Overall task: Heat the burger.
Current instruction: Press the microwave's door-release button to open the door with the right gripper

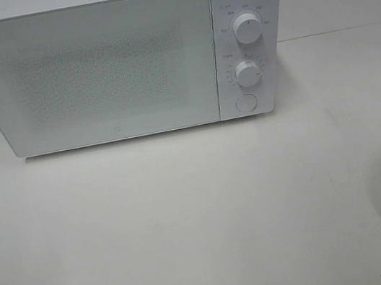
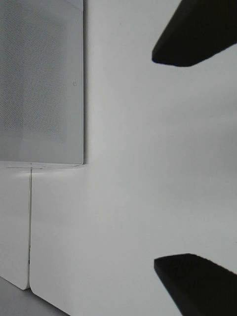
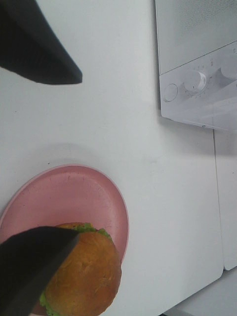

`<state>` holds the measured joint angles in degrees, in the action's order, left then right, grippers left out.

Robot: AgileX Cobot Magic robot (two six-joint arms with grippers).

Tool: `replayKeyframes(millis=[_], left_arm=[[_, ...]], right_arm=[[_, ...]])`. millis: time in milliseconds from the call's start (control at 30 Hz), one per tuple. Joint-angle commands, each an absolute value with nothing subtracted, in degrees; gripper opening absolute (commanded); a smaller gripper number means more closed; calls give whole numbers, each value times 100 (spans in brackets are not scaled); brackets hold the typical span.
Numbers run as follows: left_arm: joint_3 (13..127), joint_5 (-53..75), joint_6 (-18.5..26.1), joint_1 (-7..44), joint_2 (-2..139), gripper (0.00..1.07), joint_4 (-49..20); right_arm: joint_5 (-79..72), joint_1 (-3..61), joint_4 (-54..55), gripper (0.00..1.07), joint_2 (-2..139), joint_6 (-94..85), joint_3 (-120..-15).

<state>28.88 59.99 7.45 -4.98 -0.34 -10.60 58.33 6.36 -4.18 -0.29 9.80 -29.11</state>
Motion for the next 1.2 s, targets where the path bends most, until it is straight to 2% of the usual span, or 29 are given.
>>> replayKeyframes(millis=[33, 567, 1200], left_arm=[[2888, 5947, 739, -464, -155, 98, -1083], [2888, 5947, 739, -464, -155, 98, -1083], [2888, 5947, 739, -464, -155, 98, -1083]], right_arm=[[5752, 607, -395, 74, -172, 922, -2905], [5741, 607, -447, 74, -63, 871, -3002], [4773, 607, -441, 74, 1599, 877, -3220]])
